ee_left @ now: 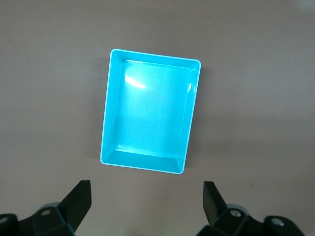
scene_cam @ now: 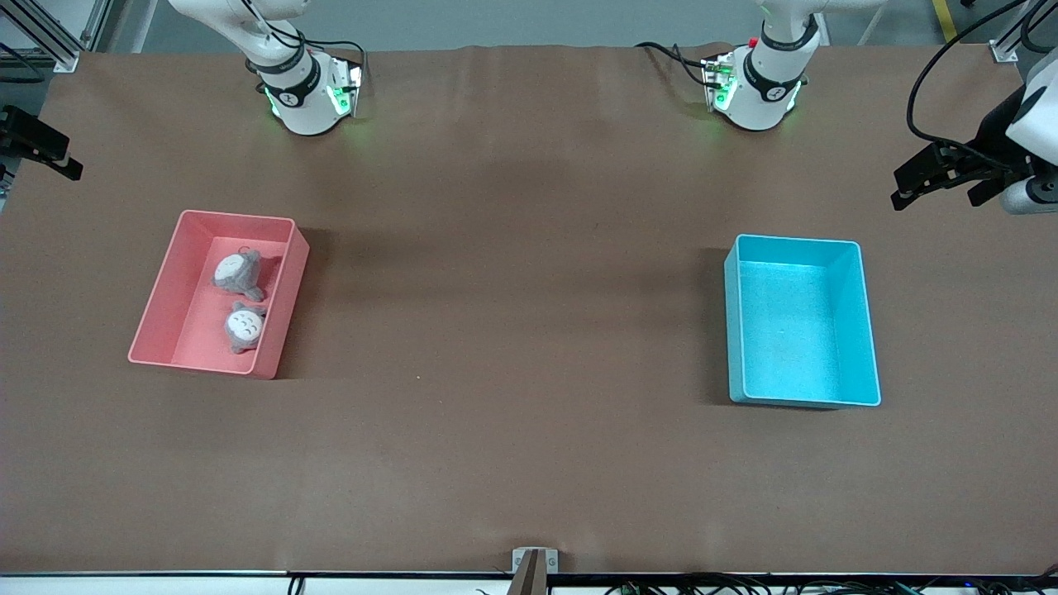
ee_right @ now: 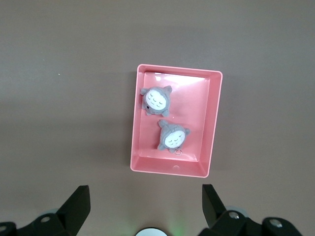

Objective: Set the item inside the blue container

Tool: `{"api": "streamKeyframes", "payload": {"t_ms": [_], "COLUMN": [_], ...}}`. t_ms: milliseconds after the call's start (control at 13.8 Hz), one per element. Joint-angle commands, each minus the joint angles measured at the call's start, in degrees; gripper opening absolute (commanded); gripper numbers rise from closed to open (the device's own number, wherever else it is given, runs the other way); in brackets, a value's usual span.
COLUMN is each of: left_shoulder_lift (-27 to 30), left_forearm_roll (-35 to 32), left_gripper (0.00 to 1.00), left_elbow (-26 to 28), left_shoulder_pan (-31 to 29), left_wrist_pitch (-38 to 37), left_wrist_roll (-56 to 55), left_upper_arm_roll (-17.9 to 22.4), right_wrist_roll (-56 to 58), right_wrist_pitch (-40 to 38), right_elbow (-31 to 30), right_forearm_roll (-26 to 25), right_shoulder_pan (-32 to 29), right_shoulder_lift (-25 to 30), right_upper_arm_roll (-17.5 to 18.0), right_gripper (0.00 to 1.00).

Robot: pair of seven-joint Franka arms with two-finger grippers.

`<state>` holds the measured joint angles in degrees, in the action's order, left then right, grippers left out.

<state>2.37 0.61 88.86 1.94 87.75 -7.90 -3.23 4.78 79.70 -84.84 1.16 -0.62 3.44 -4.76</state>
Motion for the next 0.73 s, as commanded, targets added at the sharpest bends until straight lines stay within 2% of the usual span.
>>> {"api": "streamKeyframes", "payload": {"t_ms": [0, 653], "left_shoulder_lift": [-0.61, -0.52], "left_forearm_roll": [-1.14, -1.14], "left_gripper": [1.0, 1.0], "left_elbow": [-1.23, -0.88], "left_shoulder_pan": [0.17, 0.44], "left_wrist_pitch": [-0.56, -1.35], "left_wrist_roll": [0.16, 0.07], "left_upper_arm_roll": [0.06, -0.29], "right_wrist_roll": [0.85, 2.43], "right_wrist_pitch": [0.29, 0.2], "right_elbow": [-0.76, -0.85], "right_forearm_roll": [0.42, 0.51], "right_shoulder_pan": [-0.61, -0.79], "right_shoulder_lift": [1.66, 1.57], "right_upper_arm_roll": [0.28, 0.11], "right_gripper": [1.0, 1.0]}}
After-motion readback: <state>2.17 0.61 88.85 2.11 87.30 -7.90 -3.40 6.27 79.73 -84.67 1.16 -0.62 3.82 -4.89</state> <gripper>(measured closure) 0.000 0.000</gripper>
